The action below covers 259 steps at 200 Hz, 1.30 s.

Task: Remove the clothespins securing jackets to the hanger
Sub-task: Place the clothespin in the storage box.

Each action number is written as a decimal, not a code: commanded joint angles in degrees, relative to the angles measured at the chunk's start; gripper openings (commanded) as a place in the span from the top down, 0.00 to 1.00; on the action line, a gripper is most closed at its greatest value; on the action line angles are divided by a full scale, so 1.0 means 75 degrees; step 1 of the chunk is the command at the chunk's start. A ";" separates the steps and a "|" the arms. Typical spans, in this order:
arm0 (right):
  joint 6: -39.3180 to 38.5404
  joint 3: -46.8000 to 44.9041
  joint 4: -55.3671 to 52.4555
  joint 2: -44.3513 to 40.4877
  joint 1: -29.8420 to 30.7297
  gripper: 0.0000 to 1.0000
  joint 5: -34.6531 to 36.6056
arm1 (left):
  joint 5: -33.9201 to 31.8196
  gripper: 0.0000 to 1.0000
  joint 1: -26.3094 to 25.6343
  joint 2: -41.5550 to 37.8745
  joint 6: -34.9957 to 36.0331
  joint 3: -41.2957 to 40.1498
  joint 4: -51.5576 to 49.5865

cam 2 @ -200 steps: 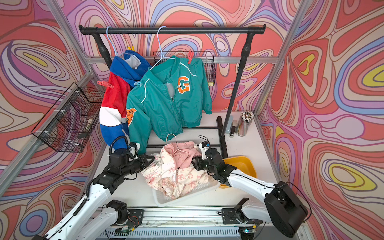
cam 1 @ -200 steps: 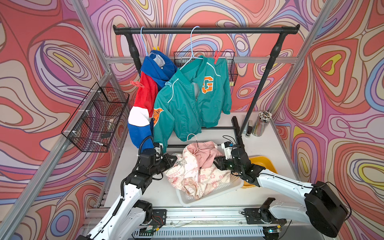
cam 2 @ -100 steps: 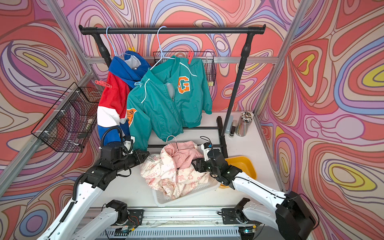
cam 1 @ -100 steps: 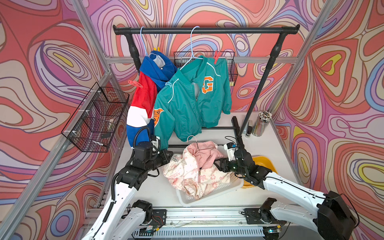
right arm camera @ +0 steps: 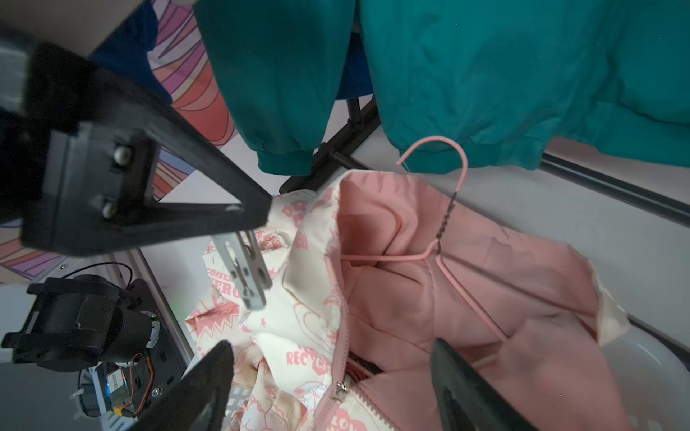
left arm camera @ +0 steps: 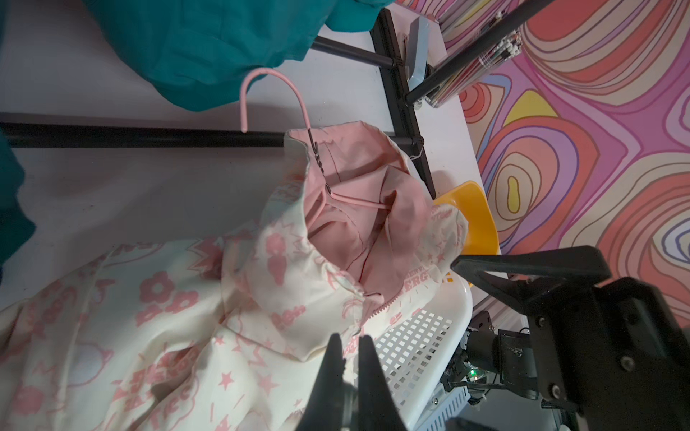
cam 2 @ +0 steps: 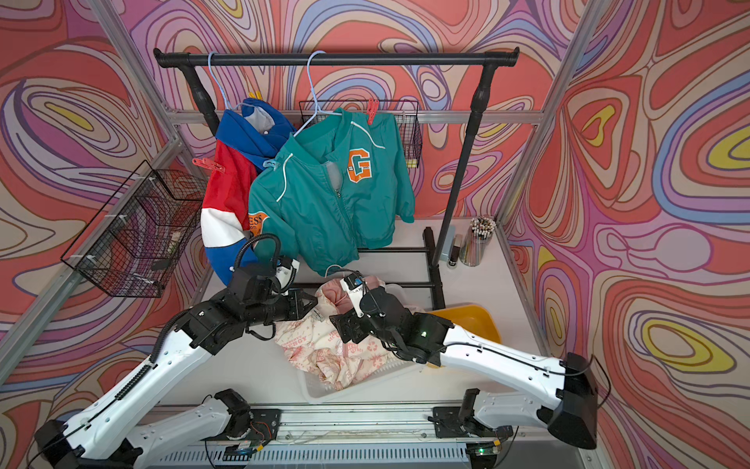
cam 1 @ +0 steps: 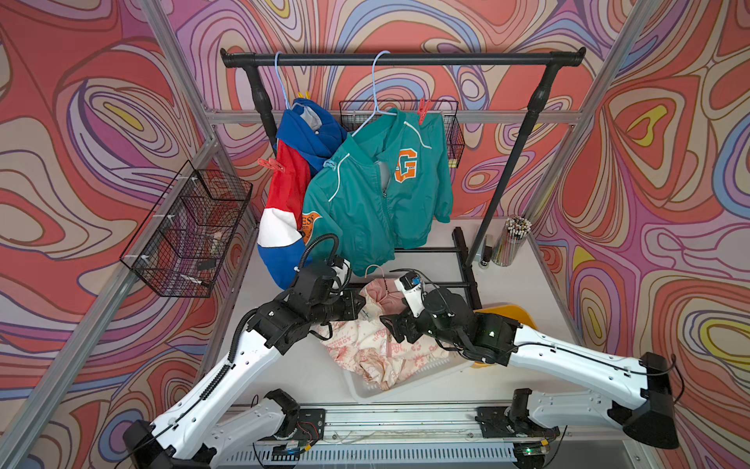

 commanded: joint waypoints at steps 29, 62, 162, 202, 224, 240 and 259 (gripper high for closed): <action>-0.0495 0.0506 0.0054 0.0813 0.0053 0.25 -0.0114 | -0.0369 1.00 -0.0370 0.0192 0.0007 0.0341 -0.0106; -0.0413 0.0495 0.0283 0.0988 0.0054 0.27 -0.0264 | -0.0361 1.00 -0.0432 0.0186 -0.0019 0.0373 -0.0114; -0.0335 0.0699 0.0647 0.1454 0.0053 0.38 -0.0560 | -0.0129 1.00 -0.0492 0.0048 -0.0196 0.0303 0.0104; -0.0287 0.0711 0.0659 0.1502 0.0053 0.58 -0.0731 | -0.0042 1.00 -0.0492 0.0037 -0.0216 0.0245 0.0210; -0.0259 0.0677 0.0679 0.1450 0.0053 0.71 -0.0778 | -0.0051 1.00 -0.0492 0.0010 -0.0207 0.0207 0.0228; -0.0248 0.0688 0.0648 0.1441 0.0053 0.82 -0.0847 | -0.0019 1.00 -0.0492 -0.0005 -0.0216 0.0163 0.0266; -0.0214 0.0666 0.0605 0.1376 0.0053 0.93 -0.0899 | -0.0017 1.00 -0.0492 -0.0021 -0.0216 0.0106 0.0310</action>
